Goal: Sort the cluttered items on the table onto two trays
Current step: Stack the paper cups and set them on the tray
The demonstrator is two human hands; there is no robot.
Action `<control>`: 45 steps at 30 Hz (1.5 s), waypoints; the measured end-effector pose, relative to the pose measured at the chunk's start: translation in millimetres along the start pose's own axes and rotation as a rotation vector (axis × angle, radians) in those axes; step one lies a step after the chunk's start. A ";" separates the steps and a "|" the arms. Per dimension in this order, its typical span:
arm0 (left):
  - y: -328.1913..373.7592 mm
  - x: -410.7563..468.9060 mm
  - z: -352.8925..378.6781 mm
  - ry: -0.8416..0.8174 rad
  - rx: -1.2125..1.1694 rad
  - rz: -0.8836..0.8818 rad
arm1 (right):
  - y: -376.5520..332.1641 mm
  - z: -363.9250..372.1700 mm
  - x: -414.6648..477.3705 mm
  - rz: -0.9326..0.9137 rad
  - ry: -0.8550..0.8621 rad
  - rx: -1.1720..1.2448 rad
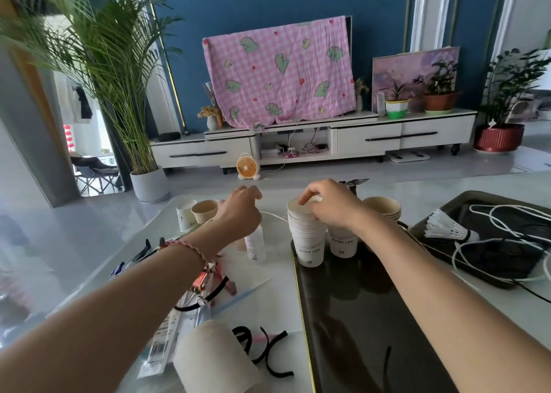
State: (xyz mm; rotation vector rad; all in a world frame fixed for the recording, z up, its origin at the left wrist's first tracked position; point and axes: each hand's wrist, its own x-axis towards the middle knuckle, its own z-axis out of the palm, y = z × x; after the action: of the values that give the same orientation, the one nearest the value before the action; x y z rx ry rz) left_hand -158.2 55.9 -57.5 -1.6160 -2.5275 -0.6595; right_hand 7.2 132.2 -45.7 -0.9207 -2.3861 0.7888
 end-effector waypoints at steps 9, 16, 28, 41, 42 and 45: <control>-78.2 8.9 -27.1 0.119 0.026 -0.192 | -32.1 17.1 4.6 -0.164 0.013 0.102; -121.1 25.4 -21.1 0.053 0.100 -0.180 | -53.5 42.4 47.3 -0.167 0.029 0.198; -136.3 67.0 2.8 -0.162 0.223 -0.089 | -65.5 115.0 185.0 0.041 -0.249 -0.374; -137.5 100.9 14.3 -0.204 0.276 0.013 | -28.5 168.9 274.4 0.239 -0.558 -0.354; -137.7 102.2 15.8 -0.203 0.276 0.028 | -26.8 172.5 276.0 0.234 -0.551 -0.336; -139.5 104.4 15.8 -0.190 0.281 0.028 | -29.3 165.7 277.0 0.148 -0.406 -0.255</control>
State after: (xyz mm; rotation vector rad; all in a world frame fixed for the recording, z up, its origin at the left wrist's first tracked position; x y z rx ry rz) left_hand -324.7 101.3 -86.3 -1.6775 -2.5731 -0.1431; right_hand -289.5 254.9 -89.9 -1.1385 -2.8486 0.7999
